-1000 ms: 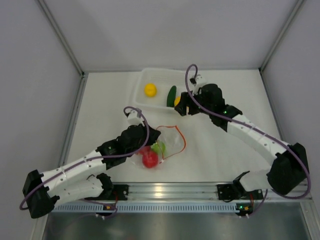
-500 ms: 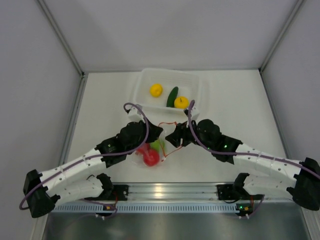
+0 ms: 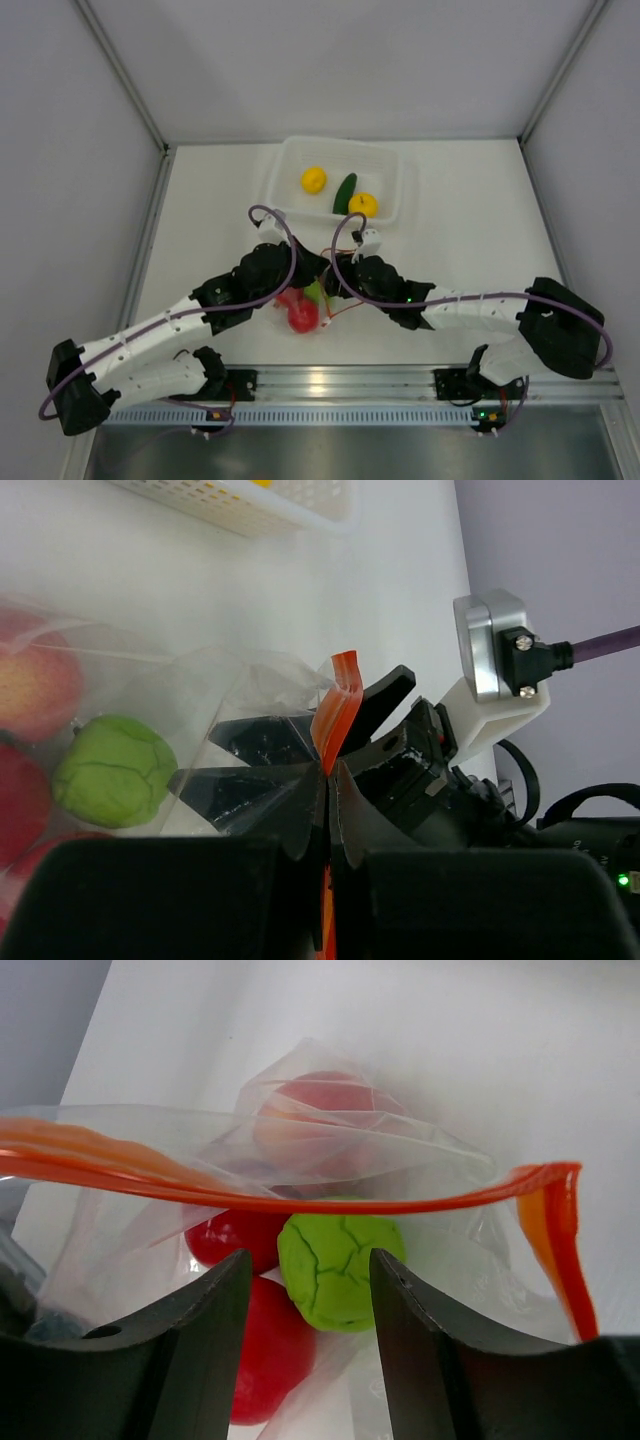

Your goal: Open the zip-top bag and remove the fake food

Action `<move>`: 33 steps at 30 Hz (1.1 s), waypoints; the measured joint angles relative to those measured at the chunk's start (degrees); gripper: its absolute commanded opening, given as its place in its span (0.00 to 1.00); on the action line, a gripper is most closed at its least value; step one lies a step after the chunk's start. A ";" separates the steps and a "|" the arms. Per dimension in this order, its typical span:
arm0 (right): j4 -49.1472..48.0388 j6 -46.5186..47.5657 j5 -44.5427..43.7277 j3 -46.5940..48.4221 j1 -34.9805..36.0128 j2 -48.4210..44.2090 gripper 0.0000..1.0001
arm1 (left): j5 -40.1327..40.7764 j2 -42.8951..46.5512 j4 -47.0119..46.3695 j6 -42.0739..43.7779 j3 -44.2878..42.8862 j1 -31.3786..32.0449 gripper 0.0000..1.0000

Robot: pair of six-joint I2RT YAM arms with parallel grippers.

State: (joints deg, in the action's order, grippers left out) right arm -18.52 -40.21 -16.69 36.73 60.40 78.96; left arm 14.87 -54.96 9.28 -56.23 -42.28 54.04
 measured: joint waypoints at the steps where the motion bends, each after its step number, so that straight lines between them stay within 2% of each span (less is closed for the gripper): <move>1: -0.66 -0.61 -1.11 0.00 0.44 0.66 0.51 | 0.04 0.17 0.07 -0.07 0.00 0.00 0.00; 9: -3.10 -2.45 -7.15 3.28 2.60 10.38 0.54 | 2.67 1.16 1.14 -0.42 2.19 -0.55 0.00; 19: -9.64 0.96 -5.77 7.61 2.69 20.61 0.60 | 1.14 2.62 1.01 -0.42 3.69 -0.07 0.00; 22: -11.63 1.49 -4.35 7.87 2.69 21.64 0.61 | 1.05 2.62 1.03 -0.17 3.87 -0.07 0.00; 26: -11.37 2.38 -2.25 7.85 2.69 21.77 0.72 | 1.11 2.71 0.98 0.24 4.39 -0.07 0.00; 29: -10.60 3.15 -0.83 7.50 2.69 21.88 0.76 | 1.27 2.73 1.07 0.46 4.59 -0.04 0.00; 33: -10.69 3.63 0.63 5.35 2.71 21.86 0.71 | 1.60 2.71 1.11 0.70 4.72 -0.04 0.00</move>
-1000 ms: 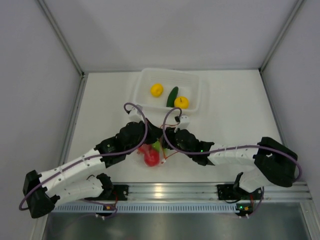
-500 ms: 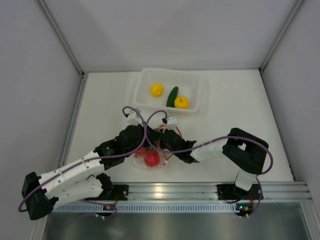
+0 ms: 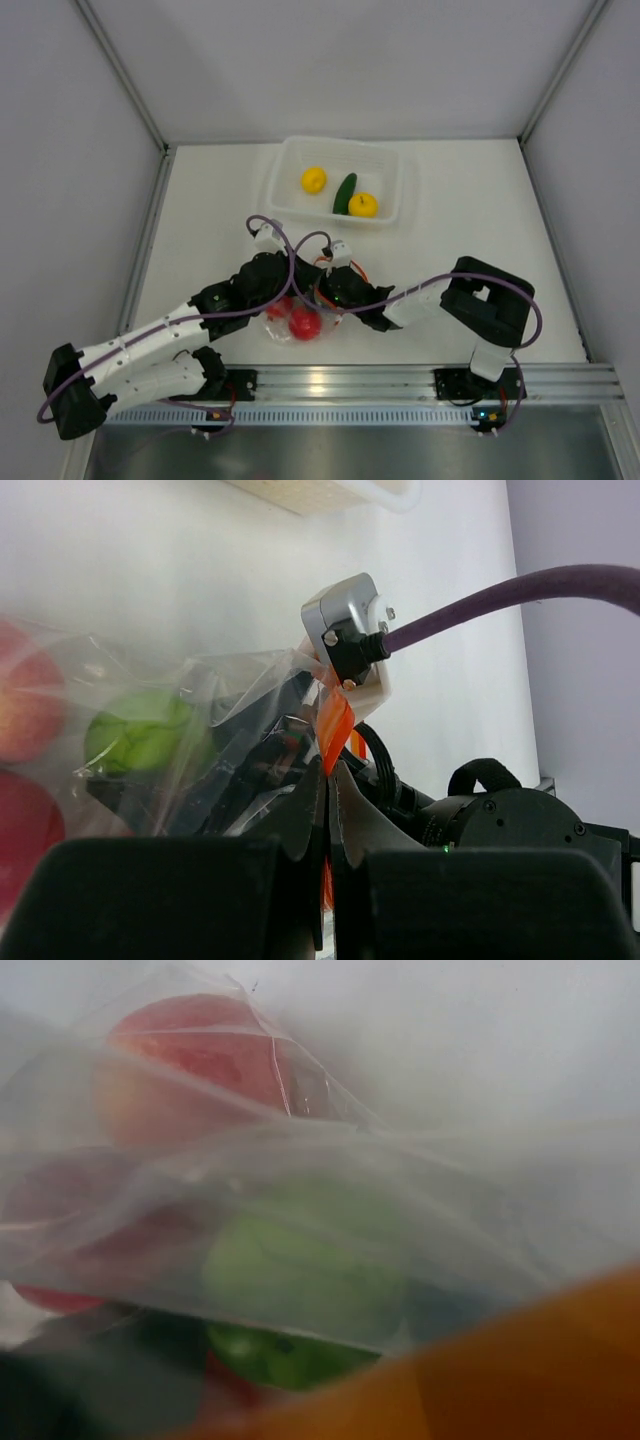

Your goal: Open the zip-top bag and remove the fake food

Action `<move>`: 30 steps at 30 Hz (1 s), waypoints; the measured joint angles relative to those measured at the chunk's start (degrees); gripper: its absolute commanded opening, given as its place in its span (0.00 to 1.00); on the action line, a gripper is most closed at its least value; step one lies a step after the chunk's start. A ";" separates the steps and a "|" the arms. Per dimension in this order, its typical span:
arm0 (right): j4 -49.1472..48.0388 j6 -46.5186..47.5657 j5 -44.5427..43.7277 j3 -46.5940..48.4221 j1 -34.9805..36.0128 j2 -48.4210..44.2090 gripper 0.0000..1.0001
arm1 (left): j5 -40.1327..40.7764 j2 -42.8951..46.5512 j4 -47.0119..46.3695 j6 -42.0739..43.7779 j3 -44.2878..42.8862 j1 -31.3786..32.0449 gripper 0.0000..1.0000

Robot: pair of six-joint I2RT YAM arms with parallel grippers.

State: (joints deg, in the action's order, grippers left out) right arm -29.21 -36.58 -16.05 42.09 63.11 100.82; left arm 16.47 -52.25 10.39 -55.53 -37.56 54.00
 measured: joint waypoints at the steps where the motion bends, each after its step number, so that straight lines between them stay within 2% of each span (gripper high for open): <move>1: -0.02 0.02 0.11 -0.63 0.00 -0.04 0.68 | 0.13 0.00 0.00 0.02 0.07 0.00 0.00; 2: -0.28 -0.04 0.09 -1.27 0.00 -0.15 0.61 | 0.28 -0.02 0.09 0.04 0.11 0.00 0.00; 4: -0.33 0.22 0.09 -1.60 0.00 -0.52 0.56 | 0.59 -0.07 0.11 0.17 0.13 0.00 0.00; 8: 0.26 0.94 0.07 -1.97 0.00 -1.46 0.51 | 1.20 -0.42 0.09 0.24 0.13 0.00 0.00; 19: 9.86 3.91 -0.37 -6.36 0.04 -16.59 0.51 | 2.73 -0.94 -2.56 -0.02 0.20 0.24 0.00; 25: 11.43 4.68 -1.33 -7.58 0.07 -26.67 0.51 | 3.45 -2.89 -1.51 -0.07 0.44 0.22 0.00; 30: 13.05 5.55 -3.65 -7.58 0.07 -29.42 0.51 | 4.20 -3.04 -1.25 -0.28 0.52 0.09 0.00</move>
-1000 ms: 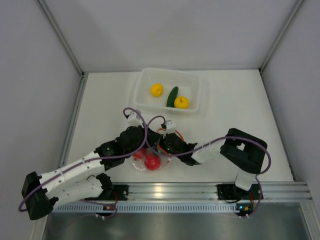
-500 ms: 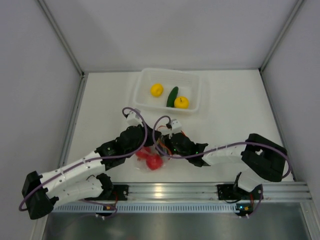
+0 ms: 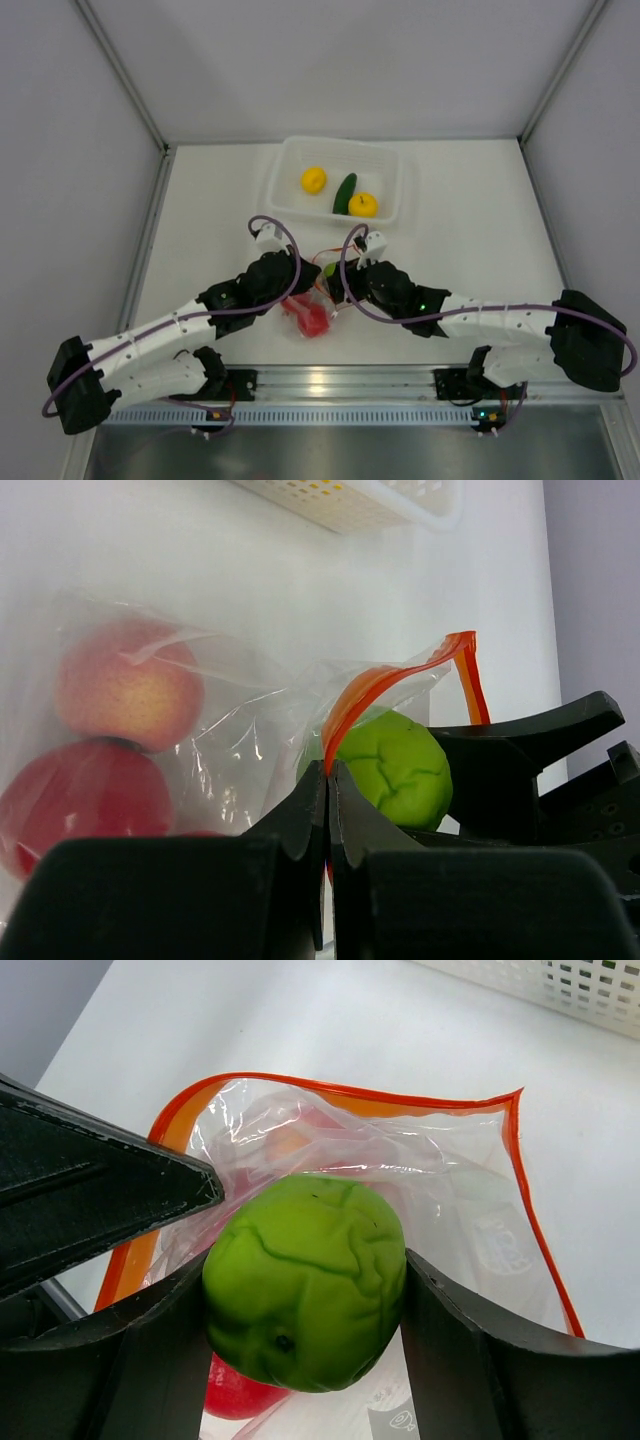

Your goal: Open the zip-top bag and remove the fake food

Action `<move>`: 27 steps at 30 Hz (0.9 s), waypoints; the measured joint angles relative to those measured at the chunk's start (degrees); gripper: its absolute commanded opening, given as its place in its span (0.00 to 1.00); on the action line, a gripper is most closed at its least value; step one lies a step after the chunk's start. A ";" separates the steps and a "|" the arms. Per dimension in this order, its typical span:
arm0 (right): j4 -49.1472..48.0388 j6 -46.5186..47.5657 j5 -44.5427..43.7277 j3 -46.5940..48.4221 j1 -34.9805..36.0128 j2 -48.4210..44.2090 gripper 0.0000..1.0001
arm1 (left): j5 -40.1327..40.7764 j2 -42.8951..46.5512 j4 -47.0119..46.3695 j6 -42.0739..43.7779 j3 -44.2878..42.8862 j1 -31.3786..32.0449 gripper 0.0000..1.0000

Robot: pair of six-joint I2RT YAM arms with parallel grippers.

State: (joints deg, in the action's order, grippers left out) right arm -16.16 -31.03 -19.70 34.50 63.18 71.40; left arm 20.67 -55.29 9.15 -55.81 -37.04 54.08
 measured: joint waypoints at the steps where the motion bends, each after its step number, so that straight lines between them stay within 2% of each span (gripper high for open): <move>1: 0.42 0.04 -0.20 0.00 0.00 -0.02 0.50 | 0.00 -0.02 0.09 -0.02 0.00 0.00 0.00; 9: 5.25 2.14 -0.20 0.66 0.00 -4.02 0.49 | 0.11 -0.76 0.17 -0.02 0.35 0.00 0.00; 17: 12.55 6.34 -0.57 3.96 -2.01 -17.66 0.47 | 3.58 0.44 0.55 -0.20 3.85 -0.17 0.00; 22: 14.45 8.52 2.71 8.26 -13.51 -18.10 0.47 | 4.74 0.94 1.16 -0.50 5.18 -0.87 0.00; 25: 15.52 9.86 5.84 14.12 -23.45 -11.26 0.48 | 4.74 1.09 1.18 -0.52 5.22 -1.14 0.00; 27: 16.22 10.78 7.85 19.82 -28.81 -3.54 0.49 | 4.72 1.49 1.18 -0.52 5.22 -1.18 0.00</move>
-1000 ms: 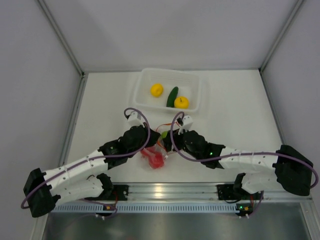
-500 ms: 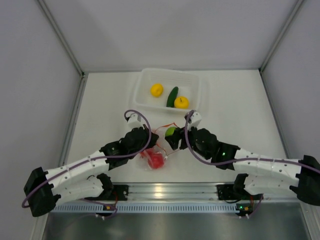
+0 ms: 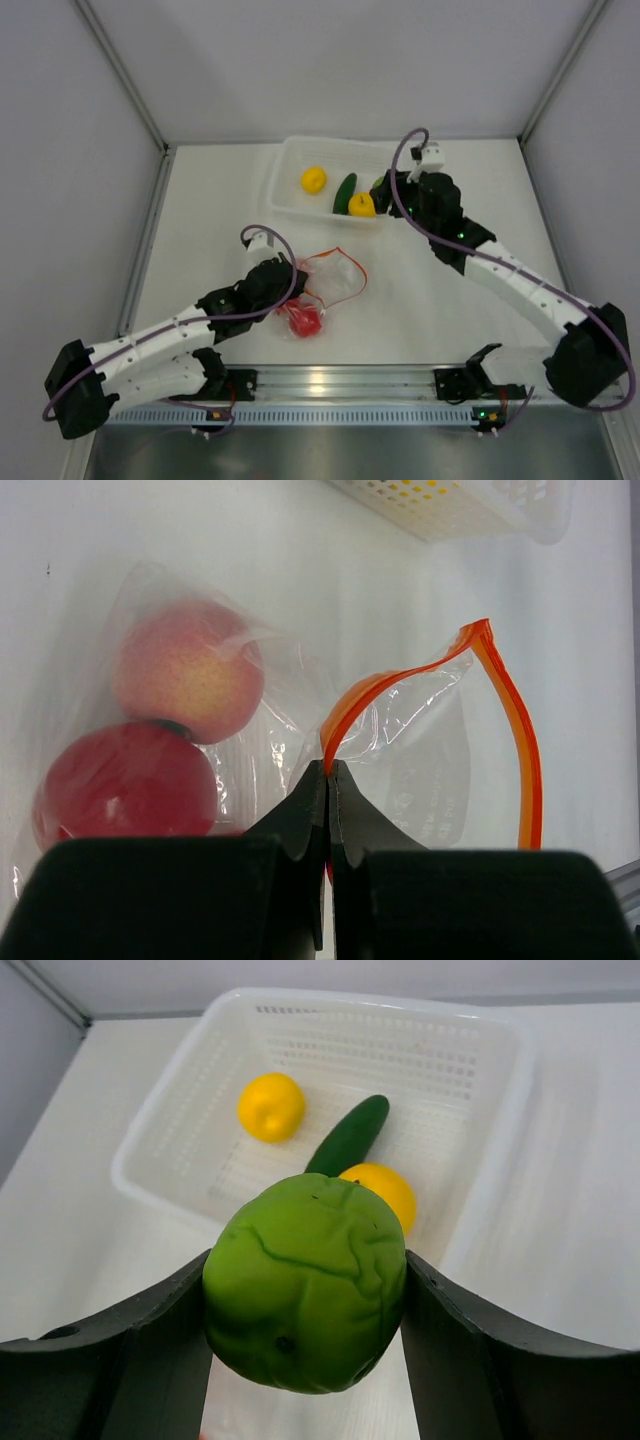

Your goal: Open the zip-top bag and remove the fake food

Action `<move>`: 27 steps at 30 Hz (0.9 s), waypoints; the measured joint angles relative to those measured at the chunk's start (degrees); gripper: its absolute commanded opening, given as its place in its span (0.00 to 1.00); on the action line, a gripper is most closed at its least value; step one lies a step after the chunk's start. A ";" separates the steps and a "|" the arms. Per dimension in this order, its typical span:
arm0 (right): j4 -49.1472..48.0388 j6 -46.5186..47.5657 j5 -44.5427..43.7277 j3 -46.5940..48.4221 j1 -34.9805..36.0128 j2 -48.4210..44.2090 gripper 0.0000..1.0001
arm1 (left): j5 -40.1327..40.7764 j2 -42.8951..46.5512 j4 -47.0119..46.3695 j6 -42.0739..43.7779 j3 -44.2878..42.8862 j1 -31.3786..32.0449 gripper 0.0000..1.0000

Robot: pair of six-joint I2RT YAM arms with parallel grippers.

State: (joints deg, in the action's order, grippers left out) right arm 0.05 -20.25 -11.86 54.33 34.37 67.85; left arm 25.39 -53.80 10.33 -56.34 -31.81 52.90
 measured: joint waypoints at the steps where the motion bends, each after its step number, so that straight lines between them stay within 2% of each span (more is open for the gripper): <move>1: 0.17 0.28 1.11 2.25 -1.05 3.56 0.50 | 0.00 0.33 0.04 0.00 0.00 0.00 0.00; 6: 3.96 1.25 7.39 15.93 -9.22 21.66 0.54 | -0.31 2.08 0.22 0.02 0.00 -0.13 0.00; 8: 6.16 2.16 8.59 23.76 -10.84 29.49 0.65 | -0.55 2.60 0.26 0.02 0.00 -0.22 0.00; 13: 12.13 4.24 9.20 37.48 -12.04 42.23 0.75 | -1.88 3.02 0.35 0.33 0.00 -0.33 0.00; 15: 13.99 4.98 9.18 39.91 -12.02 44.28 0.77 | -2.10 3.17 0.37 0.57 0.00 -0.33 0.00; 17: 15.72 5.38 9.18 41.16 -12.02 45.16 0.89 | -2.32 3.43 0.46 0.76 0.00 -0.33 0.00; 19: 16.48 5.77 9.16 41.35 -12.02 45.16 0.93 | -2.43 3.80 0.48 0.96 -0.02 -0.33 0.00; 24: 16.74 5.92 9.55 39.87 -12.02 43.50 0.90 | -2.56 4.55 1.62 1.33 -0.92 -0.33 0.00; 27: 16.02 4.63 11.54 34.01 -11.87 37.75 0.82 | -2.91 4.59 2.21 1.60 -2.36 -0.33 0.00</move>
State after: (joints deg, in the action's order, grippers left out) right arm 16.08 -15.62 -0.32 88.33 22.50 105.60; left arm 22.48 -49.21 12.53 -54.74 -34.17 52.58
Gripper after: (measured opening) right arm 0.861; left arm 0.022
